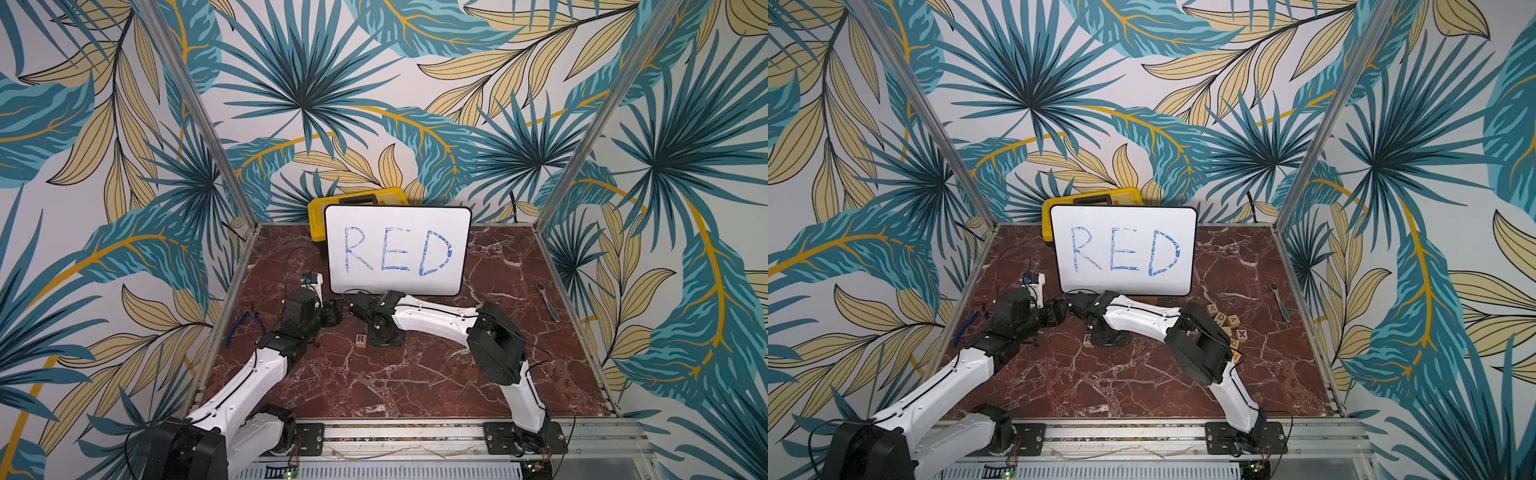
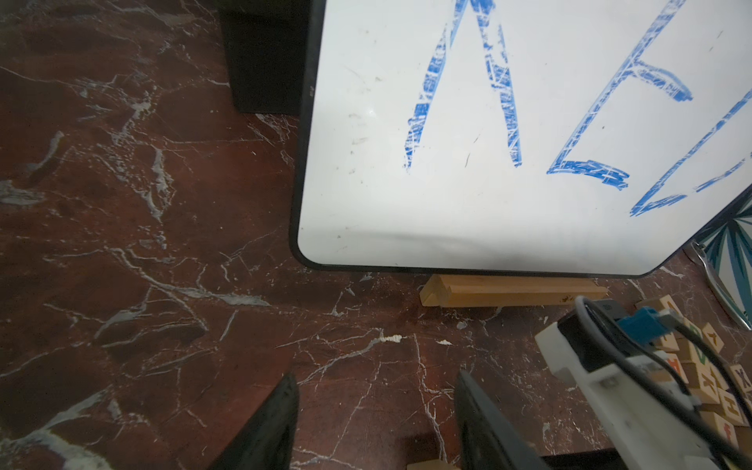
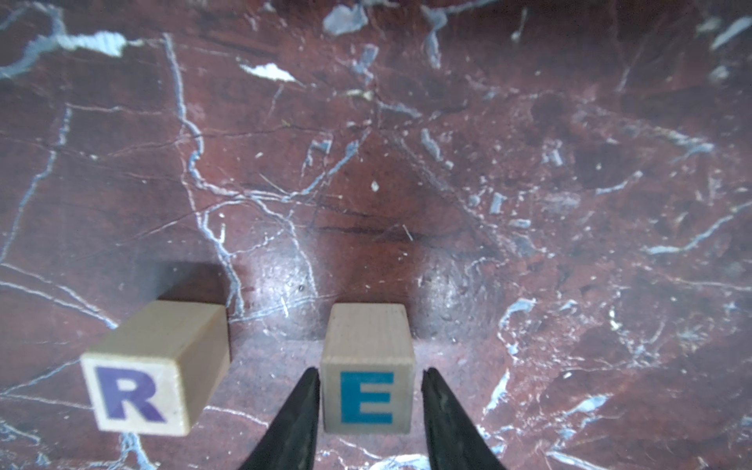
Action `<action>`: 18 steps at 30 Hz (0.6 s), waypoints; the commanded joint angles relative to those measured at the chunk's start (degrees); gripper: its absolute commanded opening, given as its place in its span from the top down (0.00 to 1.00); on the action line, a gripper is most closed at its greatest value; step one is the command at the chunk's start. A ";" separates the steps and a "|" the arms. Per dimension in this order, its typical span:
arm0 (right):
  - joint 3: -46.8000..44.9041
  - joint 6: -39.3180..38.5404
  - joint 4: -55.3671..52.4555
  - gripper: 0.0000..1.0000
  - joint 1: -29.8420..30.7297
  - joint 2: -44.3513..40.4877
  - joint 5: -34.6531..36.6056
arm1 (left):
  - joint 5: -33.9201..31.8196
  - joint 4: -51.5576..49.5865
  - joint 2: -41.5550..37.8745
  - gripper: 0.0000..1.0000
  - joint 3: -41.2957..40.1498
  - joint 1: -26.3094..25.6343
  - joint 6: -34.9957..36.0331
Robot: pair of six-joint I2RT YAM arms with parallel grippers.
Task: Assemble the uppercase word "red" with letter blocks
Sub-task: Place the letter block at the center of the board.
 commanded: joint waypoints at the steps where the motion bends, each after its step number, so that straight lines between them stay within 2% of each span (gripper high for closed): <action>1: -1.08 -0.61 -0.95 0.56 -0.12 -2.02 1.73 | 0.35 0.55 -0.89 0.38 -1.34 0.33 0.20; 18: -1.92 -1.09 -0.90 0.56 -0.19 -6.25 2.11 | 0.41 0.55 -1.34 0.38 -1.54 0.34 0.50</action>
